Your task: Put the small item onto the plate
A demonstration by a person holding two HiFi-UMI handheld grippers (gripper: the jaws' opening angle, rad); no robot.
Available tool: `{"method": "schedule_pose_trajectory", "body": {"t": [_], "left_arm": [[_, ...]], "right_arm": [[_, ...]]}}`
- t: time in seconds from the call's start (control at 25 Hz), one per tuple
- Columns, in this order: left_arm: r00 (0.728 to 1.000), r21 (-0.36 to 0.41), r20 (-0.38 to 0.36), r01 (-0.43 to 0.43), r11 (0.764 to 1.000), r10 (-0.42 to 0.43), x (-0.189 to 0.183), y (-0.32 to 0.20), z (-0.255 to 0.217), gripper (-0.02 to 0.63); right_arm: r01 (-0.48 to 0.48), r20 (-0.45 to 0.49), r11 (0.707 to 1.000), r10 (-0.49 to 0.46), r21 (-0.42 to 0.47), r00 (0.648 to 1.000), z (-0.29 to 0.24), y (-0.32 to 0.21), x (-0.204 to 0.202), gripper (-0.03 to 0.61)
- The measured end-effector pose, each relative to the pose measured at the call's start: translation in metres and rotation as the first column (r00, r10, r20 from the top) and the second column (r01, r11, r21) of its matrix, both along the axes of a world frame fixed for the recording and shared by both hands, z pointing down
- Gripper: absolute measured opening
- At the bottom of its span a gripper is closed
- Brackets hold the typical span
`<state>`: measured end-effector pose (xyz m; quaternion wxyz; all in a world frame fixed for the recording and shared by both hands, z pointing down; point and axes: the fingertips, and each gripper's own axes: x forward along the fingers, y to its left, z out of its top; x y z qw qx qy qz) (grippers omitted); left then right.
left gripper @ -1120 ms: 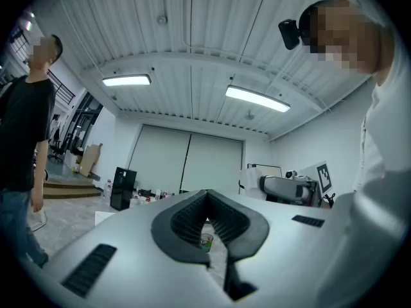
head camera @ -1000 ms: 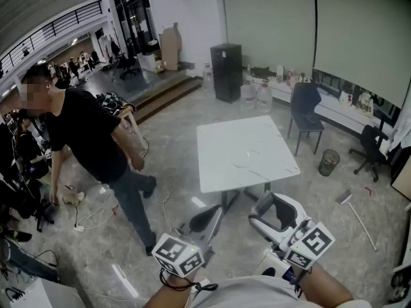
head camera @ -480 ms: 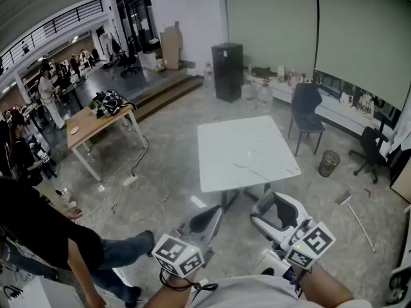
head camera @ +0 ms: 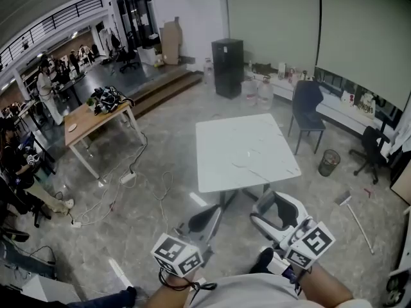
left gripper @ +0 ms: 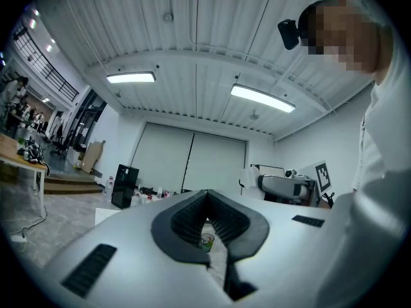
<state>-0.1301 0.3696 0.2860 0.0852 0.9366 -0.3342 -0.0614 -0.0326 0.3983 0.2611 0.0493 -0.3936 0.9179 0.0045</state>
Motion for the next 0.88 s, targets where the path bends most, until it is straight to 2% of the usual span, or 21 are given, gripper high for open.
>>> {"method": "schedule_pose_trajectory", "body": {"t": [0.28,0.88], "left_arm": [[1.0,-0.02,0.005,0.017,1.0,-0.017,0.034,-0.058,0.013,0.005],[0.991,-0.017,0.004,0.132,0.991,-0.132,0.134,-0.246,0.023,0.005]], "right_arm": [[0.008,0.0,1.0,-0.008,-0.022,1.0,0.013,-0.061,0.034,0.301],[0.108,-0.021,0.993,-0.109,-0.043,0.994,0.032,-0.252,0.137,0.301]]}}
